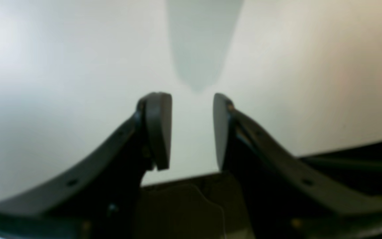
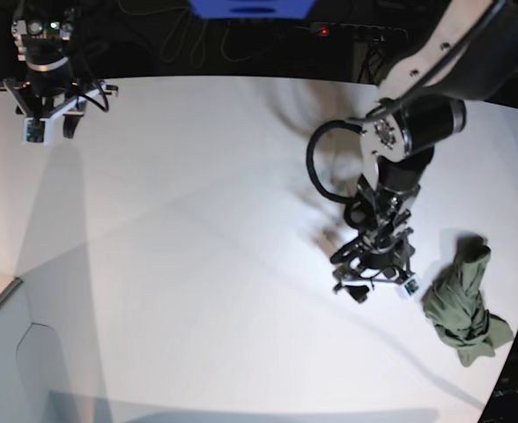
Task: Layout the t-shirt on the table in an organized manner, then fold the t-shirt properly
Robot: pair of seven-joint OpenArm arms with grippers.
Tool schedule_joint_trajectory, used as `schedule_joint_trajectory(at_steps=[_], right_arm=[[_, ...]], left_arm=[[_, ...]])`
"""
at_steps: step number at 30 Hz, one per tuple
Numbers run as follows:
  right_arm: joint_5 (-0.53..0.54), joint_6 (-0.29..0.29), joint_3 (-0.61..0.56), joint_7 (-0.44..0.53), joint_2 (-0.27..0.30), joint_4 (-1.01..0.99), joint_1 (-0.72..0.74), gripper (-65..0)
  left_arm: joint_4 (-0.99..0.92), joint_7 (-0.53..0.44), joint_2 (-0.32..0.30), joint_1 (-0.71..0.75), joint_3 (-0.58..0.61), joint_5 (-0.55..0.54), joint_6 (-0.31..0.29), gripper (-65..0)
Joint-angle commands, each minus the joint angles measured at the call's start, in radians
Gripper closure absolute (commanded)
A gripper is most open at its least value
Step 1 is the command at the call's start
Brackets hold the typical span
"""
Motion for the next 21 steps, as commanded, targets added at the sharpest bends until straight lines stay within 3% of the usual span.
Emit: schedule_joint_trajectory(at_steps=[1,7,13,17,21], right_arm=[[-0.004,0.002,0.005,0.020,0.007,0.017,-0.002,-21.7],[-0.003,0.002,0.003,0.020,0.005,0.013,0.014,-21.7],[-0.003,0.002,0.001,0.020,0.005,0.011,0.031,-21.7],[-0.003,0.002,0.001,0.020,0.005,0.011,0.039,-21.7],[-0.003,0.002,-0.017,0.020,0.005,0.011,0.054,-21.7]], left_arm=[[-0.007,0.079,-0.009,0.017,-0.003,-0.020,0.053,-44.9],[0.194,0.084,-0.006,0.075,0.041,-0.009,0.053,-44.9],[0.734,0.211,-0.017,0.273,0.242,-0.012,0.061,-44.9],[0.956,0.308,-0.067,0.337,0.244,-0.009,0.062,-44.9],[1.010,0.400,-0.170,0.350,0.244,-0.010,0.062,-45.2]])
